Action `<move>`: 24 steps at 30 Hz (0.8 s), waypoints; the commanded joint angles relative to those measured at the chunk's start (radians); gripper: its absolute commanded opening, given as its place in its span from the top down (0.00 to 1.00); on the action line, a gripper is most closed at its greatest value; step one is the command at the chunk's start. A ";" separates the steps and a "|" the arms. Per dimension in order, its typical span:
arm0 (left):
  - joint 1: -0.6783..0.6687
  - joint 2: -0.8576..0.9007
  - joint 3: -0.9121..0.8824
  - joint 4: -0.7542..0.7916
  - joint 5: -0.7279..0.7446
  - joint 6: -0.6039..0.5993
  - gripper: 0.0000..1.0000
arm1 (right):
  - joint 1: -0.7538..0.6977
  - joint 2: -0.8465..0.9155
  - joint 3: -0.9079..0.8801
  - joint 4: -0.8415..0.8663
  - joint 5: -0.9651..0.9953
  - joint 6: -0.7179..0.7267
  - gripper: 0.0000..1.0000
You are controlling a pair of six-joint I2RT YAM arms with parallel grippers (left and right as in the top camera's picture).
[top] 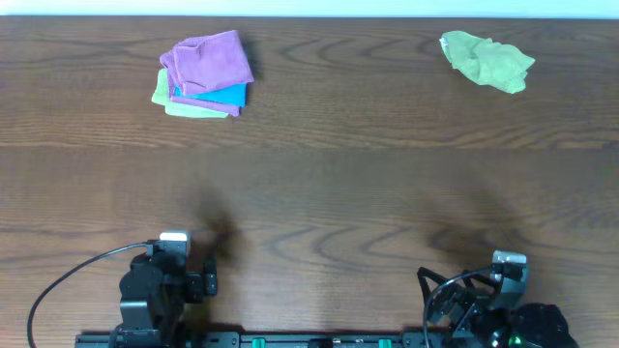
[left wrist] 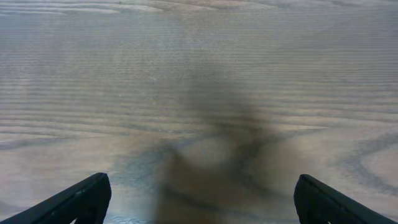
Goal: Fold the cloth
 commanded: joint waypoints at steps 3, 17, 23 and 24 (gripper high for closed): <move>-0.005 -0.009 -0.006 -0.065 -0.039 0.055 0.05 | -0.009 -0.004 -0.002 -0.001 0.000 0.010 0.01; -0.005 -0.009 -0.006 -0.065 -0.039 0.055 0.05 | -0.009 -0.004 -0.002 -0.001 0.000 0.010 0.01; -0.005 -0.009 -0.006 -0.065 -0.039 0.055 0.05 | -0.009 -0.004 -0.002 0.000 -0.008 0.011 0.01; -0.005 -0.009 -0.006 -0.065 -0.039 0.055 0.05 | -0.009 -0.004 -0.002 0.002 -0.007 0.021 0.01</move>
